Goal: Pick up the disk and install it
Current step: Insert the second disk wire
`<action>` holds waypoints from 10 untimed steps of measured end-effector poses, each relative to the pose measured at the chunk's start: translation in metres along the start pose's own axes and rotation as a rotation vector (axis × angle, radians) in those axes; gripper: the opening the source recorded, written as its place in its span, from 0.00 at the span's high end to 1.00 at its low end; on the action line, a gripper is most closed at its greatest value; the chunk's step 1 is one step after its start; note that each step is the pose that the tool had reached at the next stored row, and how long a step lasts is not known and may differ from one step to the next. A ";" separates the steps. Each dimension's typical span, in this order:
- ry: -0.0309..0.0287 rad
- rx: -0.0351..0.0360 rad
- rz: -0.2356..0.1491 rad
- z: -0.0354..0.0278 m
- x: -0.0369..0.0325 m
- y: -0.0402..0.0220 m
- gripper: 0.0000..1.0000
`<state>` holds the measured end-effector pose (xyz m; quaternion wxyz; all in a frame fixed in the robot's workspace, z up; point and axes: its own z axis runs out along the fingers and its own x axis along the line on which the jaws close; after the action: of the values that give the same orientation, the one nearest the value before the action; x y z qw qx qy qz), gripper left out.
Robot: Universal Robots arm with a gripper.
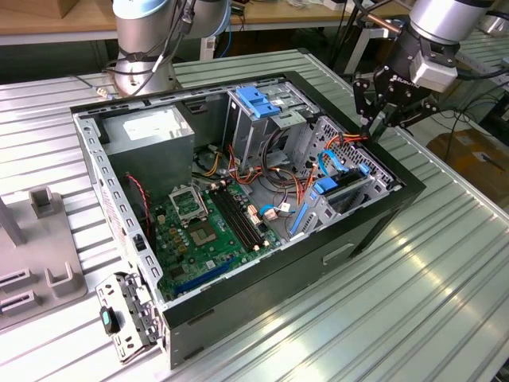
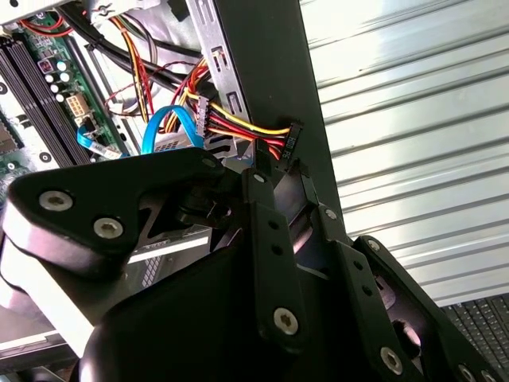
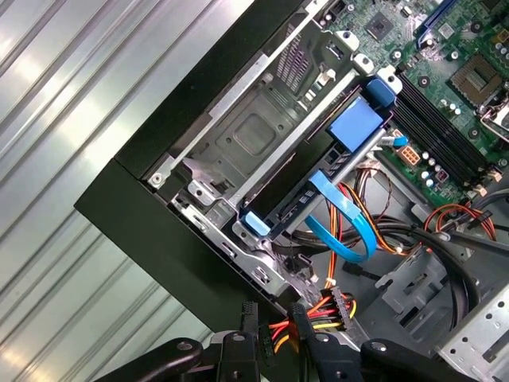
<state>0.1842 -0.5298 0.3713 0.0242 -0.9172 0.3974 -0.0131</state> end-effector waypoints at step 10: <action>-0.0005 0.0001 -0.009 0.0003 0.0012 -0.0042 0.70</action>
<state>0.1881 -0.5277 0.3713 0.0243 -0.9190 0.3934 -0.0130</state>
